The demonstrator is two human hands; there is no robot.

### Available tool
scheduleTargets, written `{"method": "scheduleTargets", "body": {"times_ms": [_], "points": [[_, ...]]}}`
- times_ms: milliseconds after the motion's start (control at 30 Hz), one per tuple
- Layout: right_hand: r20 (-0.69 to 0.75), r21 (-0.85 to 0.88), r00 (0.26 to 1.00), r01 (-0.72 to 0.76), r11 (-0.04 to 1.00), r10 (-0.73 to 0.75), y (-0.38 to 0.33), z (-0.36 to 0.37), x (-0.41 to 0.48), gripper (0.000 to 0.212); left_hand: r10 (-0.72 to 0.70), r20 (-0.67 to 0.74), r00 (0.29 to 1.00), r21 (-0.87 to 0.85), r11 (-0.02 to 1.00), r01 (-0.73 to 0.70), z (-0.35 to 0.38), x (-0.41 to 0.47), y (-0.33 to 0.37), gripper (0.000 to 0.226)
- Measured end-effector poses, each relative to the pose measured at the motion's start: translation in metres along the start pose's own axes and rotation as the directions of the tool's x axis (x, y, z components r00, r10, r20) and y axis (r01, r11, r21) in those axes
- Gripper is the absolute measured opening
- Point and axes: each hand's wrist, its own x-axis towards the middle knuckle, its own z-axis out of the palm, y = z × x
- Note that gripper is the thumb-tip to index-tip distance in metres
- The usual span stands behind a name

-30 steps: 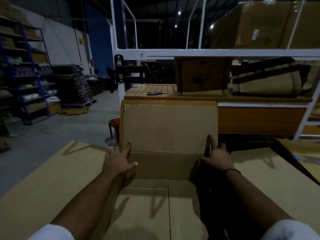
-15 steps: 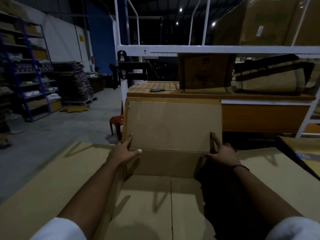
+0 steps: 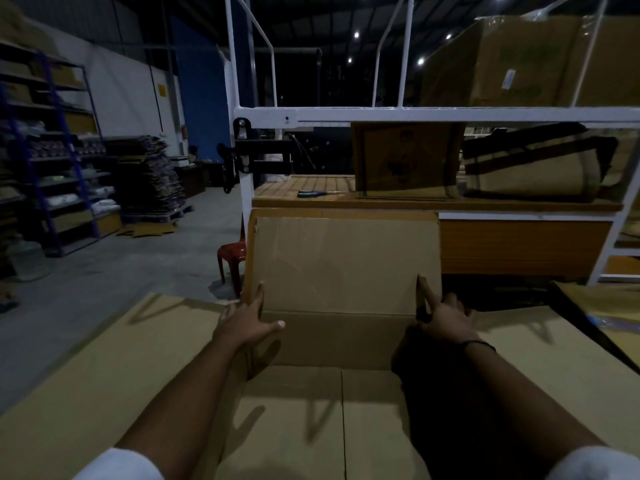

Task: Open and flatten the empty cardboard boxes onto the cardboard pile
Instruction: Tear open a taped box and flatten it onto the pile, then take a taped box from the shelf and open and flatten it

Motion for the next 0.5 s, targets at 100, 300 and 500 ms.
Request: {"method": "scheduleTargets", "body": {"times_ms": [100,300,500], "points": [[0.019,-0.007,1.000,0.004,1.000,-0.004,0.001,-0.003,0.006,0.107,-0.009,0.023,1.000,-0.016,1.000,0.009,-0.004,0.005,0.002,0.109],[-0.171,-0.093,0.985,-0.001,0.996,-0.015,-0.030,0.008,-0.003,0.108,0.001,-0.147,0.989,0.100,0.995,0.014,0.011,-0.005,0.027,0.117],[-0.148,-0.190,0.945,0.263,0.946,-0.292,-0.088,0.024,0.001,0.107,0.272,-0.160,0.949,0.269,0.937,-0.223,0.023,-0.001,0.073,0.109]]}}
